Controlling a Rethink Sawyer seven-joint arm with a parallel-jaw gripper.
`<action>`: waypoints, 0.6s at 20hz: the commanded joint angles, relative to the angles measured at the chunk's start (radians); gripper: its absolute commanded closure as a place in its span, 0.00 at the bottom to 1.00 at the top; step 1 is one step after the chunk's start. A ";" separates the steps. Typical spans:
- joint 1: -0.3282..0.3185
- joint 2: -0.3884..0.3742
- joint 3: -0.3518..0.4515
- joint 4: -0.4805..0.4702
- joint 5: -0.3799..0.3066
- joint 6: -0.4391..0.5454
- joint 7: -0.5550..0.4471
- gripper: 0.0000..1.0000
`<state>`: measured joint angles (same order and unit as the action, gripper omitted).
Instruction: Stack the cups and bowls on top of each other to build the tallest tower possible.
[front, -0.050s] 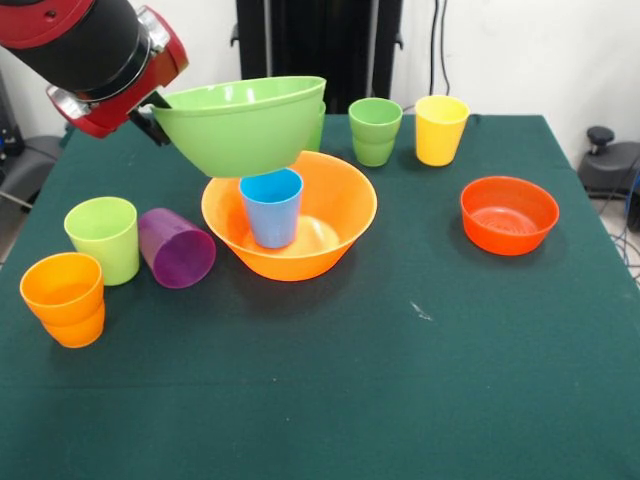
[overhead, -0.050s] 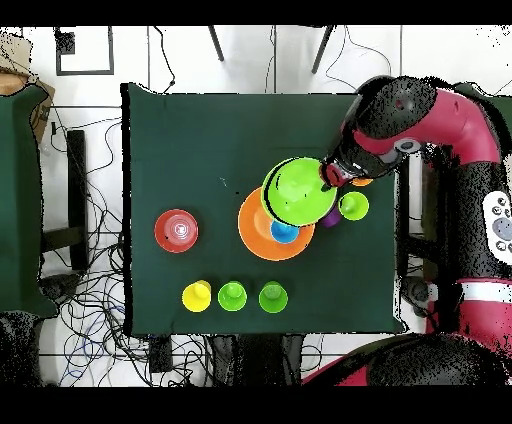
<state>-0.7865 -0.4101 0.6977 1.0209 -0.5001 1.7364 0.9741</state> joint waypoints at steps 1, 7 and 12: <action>0.045 -0.018 -0.068 0.069 0.023 -0.063 0.145 1.00; 0.057 -0.023 -0.081 0.068 0.018 -0.067 0.146 1.00; 0.072 -0.021 -0.095 0.061 -0.009 -0.057 0.117 1.00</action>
<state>-0.7714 -0.4107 0.6645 1.0300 -0.4935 1.7363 0.9766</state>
